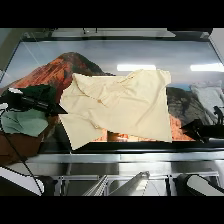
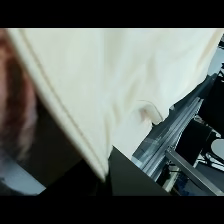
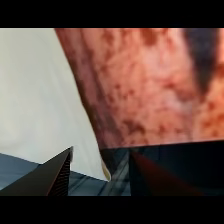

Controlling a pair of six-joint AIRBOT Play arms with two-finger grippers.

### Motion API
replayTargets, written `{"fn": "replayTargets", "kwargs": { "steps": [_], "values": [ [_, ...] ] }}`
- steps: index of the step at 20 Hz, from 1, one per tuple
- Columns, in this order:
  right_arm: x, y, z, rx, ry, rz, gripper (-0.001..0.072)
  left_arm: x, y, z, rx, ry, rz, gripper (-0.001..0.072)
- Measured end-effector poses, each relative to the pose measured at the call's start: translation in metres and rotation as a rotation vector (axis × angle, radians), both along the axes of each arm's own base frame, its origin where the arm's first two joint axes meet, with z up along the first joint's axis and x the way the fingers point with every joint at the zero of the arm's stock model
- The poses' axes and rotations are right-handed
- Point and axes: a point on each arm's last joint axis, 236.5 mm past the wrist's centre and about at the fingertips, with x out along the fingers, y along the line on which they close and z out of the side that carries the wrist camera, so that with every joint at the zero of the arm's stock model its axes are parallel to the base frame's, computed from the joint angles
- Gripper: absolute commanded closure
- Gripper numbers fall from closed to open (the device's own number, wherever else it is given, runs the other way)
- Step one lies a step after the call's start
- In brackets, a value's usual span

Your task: Fold the shirts.

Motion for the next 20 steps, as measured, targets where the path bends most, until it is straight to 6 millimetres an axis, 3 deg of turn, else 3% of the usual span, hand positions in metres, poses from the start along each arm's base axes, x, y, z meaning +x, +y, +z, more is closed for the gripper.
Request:
{"fn": "replayTargets", "kwargs": {
  "steps": [6,11,16,20],
  "values": [
    [-0.009,0.045,-0.028,0.066,0.08,0.141,0.0334,0.007,-0.013,0.006,0.037,-0.056,-0.009,0.0691],
    [-0.004,0.086,-0.032,0.179,0.056,0.229,0.0357,0.003,-0.017,0.005,0.03,-0.046,-0.02,0.069],
    [0.004,0.091,-0.03,0.212,0.021,0.22,0.0357,0.001,-0.018,0.006,0.026,-0.042,-0.025,0.069],
    [0.01,0.078,-0.03,0.211,0.001,0.17,0.0357,0.001,-0.018,0.006,0.025,-0.041,-0.026,0.069]
  ]
}}
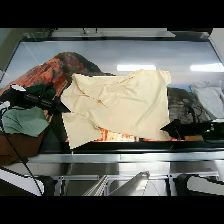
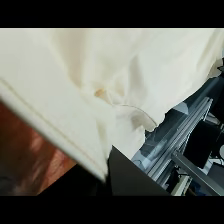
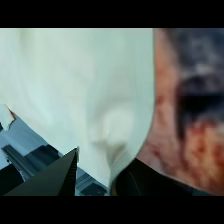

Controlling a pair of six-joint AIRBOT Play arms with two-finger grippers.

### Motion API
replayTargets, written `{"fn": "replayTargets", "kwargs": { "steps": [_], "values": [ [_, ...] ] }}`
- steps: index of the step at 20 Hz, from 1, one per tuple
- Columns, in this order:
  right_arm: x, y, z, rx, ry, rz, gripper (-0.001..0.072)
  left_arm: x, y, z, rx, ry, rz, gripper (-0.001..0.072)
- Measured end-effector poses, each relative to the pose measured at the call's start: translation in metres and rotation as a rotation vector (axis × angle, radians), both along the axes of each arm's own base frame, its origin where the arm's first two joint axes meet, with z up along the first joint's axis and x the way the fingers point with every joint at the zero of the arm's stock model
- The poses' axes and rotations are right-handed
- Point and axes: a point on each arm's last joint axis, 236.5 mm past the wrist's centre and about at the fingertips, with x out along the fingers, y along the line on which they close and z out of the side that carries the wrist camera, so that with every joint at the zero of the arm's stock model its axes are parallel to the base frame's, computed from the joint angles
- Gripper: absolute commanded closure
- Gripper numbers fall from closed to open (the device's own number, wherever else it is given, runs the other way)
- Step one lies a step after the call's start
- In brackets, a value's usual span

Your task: Fold the shirts.

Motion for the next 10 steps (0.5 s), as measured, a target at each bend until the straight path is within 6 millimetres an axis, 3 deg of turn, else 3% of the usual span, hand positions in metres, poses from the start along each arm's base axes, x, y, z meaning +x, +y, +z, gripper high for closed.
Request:
{"fn": "replayTargets", "kwargs": {
  "steps": [4,10],
  "values": [
    [0.0,-0.009,-0.001,-0.003,-0.001,-0.031,0.0357,0.0,0.0,0.0,0.0,0.001,0.0,0.069],
    [-0.006,0.005,-0.004,0.007,0.008,0.009,0.0359,0.0,0.0,0.0,0.0,0.0,0.0,0.069]
  ]
}}
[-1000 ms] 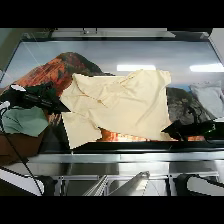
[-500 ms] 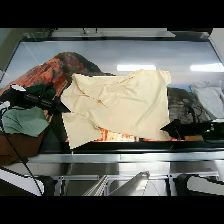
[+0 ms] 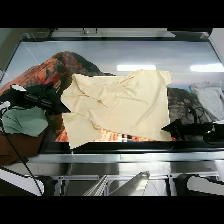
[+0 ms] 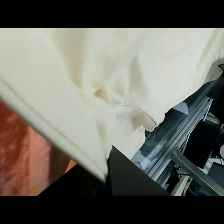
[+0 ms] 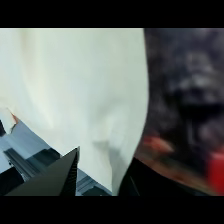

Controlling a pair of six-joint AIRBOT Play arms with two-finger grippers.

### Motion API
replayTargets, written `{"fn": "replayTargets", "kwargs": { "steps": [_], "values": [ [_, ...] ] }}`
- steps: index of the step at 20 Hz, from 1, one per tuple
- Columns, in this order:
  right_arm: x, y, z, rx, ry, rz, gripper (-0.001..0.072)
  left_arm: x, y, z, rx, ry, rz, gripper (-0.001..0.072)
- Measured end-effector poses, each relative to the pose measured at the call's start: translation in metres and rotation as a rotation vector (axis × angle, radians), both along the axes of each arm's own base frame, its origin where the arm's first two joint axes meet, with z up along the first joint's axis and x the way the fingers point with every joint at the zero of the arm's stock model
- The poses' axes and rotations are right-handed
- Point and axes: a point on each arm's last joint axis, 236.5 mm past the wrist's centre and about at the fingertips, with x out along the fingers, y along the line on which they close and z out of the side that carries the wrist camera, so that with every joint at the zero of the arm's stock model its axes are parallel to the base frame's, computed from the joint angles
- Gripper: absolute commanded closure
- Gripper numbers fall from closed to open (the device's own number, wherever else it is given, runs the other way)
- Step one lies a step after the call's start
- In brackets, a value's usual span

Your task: Fold the shirts.

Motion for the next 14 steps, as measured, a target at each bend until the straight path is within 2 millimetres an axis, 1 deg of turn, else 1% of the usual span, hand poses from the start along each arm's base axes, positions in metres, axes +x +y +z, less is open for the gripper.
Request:
{"fn": "replayTargets", "kwargs": {
  "steps": [1,2,3,4,5,7,9,10,12,13,14],
  "values": [
    [-0.001,0.002,0.0,0.003,0.0,0.008,0.0423,0.0,0.0,0.0,0.0,0.0,0.0,0.069],
    [-0.002,0.003,-0.001,-0.003,0.001,0.014,0.0518,0.0,0.0,0.0,0.0,0.0,0.0,0.069],
    [-0.003,0.004,-0.003,-0.009,0.003,0.02,0.0584,0.0,0.0,0.0,0.0,0.0,0.0,0.0689],
    [-0.003,0.003,-0.004,-0.016,0.003,0.027,0.0678,0.0,0.0,0.0,0.0,0.0,0.0,0.069],
    [-0.004,0.003,-0.005,-0.023,0.003,0.034,0.0697,0.0,0.0,0.0,-0.001,0.001,-0.001,0.069],
    [-0.005,0.005,-0.003,-0.012,-0.001,0.044,0.0698,-0.002,-0.001,0.003,-0.007,0.003,-0.01,0.069],
    [-0.004,0.006,0.004,0.005,-0.006,0.055,0.0698,-0.001,0.0,0.011,-0.015,-0.005,-0.025,0.0689],
    [-0.004,0.007,0.01,0.018,-0.009,0.066,0.0698,0.0,0.0,0.018,-0.016,-0.016,-0.032,0.0689],
    [0.016,0.009,0.041,0.083,-0.081,0.045,0.0698,0.004,0.001,0.037,-0.009,-0.053,-0.038,0.0689],
    [0.024,0.008,0.058,0.099,-0.124,0.046,0.0697,0.005,0.001,0.05,-0.004,-0.08,-0.041,0.0689],
    [0.038,0.004,0.08,0.115,-0.189,0.027,0.0697,0.005,0.0,0.065,-0.003,-0.114,-0.048,0.0689]
  ]
}}
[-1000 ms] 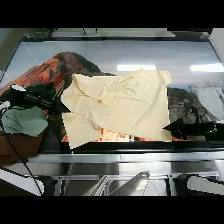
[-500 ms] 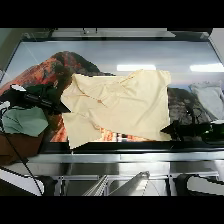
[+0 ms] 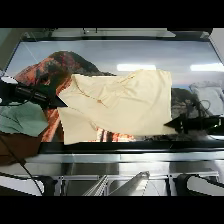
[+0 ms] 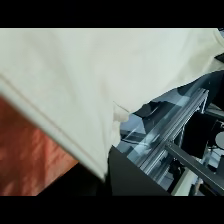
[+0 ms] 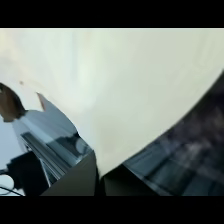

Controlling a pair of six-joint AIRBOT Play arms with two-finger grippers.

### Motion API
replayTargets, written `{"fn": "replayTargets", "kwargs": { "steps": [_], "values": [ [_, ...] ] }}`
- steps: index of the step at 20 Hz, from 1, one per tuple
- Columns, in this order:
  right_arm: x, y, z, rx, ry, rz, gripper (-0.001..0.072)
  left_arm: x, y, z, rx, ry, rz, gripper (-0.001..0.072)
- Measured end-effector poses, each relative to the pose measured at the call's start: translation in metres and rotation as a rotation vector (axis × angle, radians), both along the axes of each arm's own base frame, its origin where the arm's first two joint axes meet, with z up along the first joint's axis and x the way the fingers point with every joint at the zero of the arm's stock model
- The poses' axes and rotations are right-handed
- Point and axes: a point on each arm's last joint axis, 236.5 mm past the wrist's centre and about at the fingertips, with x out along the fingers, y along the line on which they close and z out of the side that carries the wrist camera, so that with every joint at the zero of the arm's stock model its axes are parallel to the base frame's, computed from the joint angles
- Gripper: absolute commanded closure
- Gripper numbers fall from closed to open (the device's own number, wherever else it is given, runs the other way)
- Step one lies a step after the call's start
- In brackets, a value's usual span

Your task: Fold the shirts.

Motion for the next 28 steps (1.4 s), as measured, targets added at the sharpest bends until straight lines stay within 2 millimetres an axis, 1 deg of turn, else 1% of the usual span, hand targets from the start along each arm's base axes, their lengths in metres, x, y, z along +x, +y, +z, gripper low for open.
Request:
{"fn": "replayTargets", "kwargs": {
  "steps": [1,3,4,5,6,7,9,10,12,13,14,15,16,17,18,19,20,22,24,25,26,28],
  "values": [
    [0.012,-0.003,0.025,0.018,-0.068,-0.012,0.0697,0.0,-0.001,0.018,-0.007,-0.039,0.0,0.0688],
    [0.036,-0.014,0.088,0.029,-0.24,-0.039,0.0697,0.001,-0.006,0.066,-0.041,-0.148,0.018,0.0689],
    [0.043,-0.018,0.128,0.024,-0.349,-0.044,0.0697,0.001,-0.01,0.096,-0.07,-0.221,0.034,0.0689],
    [0.048,-0.02,0.17,0.007,-0.461,-0.048,0.0697,-0.002,-0.015,0.132,-0.108,-0.311,0.046,0.0689],
    [0.048,-0.021,0.212,-0.021,-0.578,-0.051,0.0697,-0.006,-0.02,0.168,-0.141,-0.412,0.056,0.0689],
    [0.045,-0.019,0.255,-0.064,-0.703,-0.051,0.0697,-0.013,-0.025,0.208,-0.169,-0.527,0.063,0.0689],
    [0.028,-0.008,0.337,-0.167,-0.943,-0.065,0.0697,-0.031,-0.031,0.285,-0.17,-0.784,0.089,0.0685],
    [0.015,-0.001,0.378,-0.237,-1.072,-0.09,0.0697,-0.045,-0.034,0.33,-0.154,-0.939,0.115,0.0683],
    [-0.014,0.014,0.454,-0.404,-1.327,-0.171,0.0698,-0.076,-0.034,0.41,-0.085,-1.24,0.2,0.0682],
    [-0.028,0.02,0.482,-0.475,-1.426,-0.214,0.0698,-0.096,-0.032,0.45,-0.037,-1.39,0.258,0.0682],
    [-0.044,0.024,0.509,-0.568,-1.526,-0.272,0.0698,-0.114,-0.03,0.481,0.012,-1.512,0.309,0.0681],
    [-0.058,0.025,0.531,-0.651,-1.599,-0.334,0.0698,-0.131,-0.028,0.506,0.075,-1.615,0.358,0.0681],
    [-0.067,0.024,0.544,-0.714,-1.643,-0.38,0.0698,-0.144,-0.027,0.521,0.122,-1.681,0.388,0.0681],
    [-0.074,0.023,0.553,-0.759,-1.672,-0.412,0.0698,-0.15,-0.023,0.53,0.178,-1.712,0.421,0.068],
    [-0.076,0.022,0.557,-0.782,-1.682,-0.421,0.0698,-0.15,-0.018,0.53,0.214,-1.703,0.443,0.068],
    [-0.071,0.017,0.555,-0.793,-1.668,-0.42,0.0698,-0.145,-0.012,0.525,0.223,-1.667,0.455,0.0681],
    [-0.063,0.012,0.549,-0.781,-1.634,-0.413,0.0698,-0.14,-0.006,0.519,0.2,-1.618,0.46,0.068],
    [-0.037,-0.003,0.528,-0.713,-1.533,-0.378,0.0699,-0.124,0.009,0.502,0.119,-1.512,0.472,0.0681],
    [-0.009,-0.013,0.499,-0.613,-1.422,-0.32,0.0698,-0.101,0.022,0.477,0.015,-1.384,0.465,0.0684],
    [0.003,-0.015,0.483,-0.562,-1.37,-0.282,0.0698,-0.089,0.023,0.46,-0.047,-1.312,0.443,0.0689],
    [0.013,-0.014,0.467,-0.511,-1.318,-0.236,0.0699,-0.08,0.016,0.444,-0.108,-1.253,0.393,0.069],
    [0.023,-0.004,0.444,-0.424,-1.248,-0.148,0.0699,-0.07,-0.011,0.423,-0.214,-1.187,0.277,0.0689]
  ]
}}
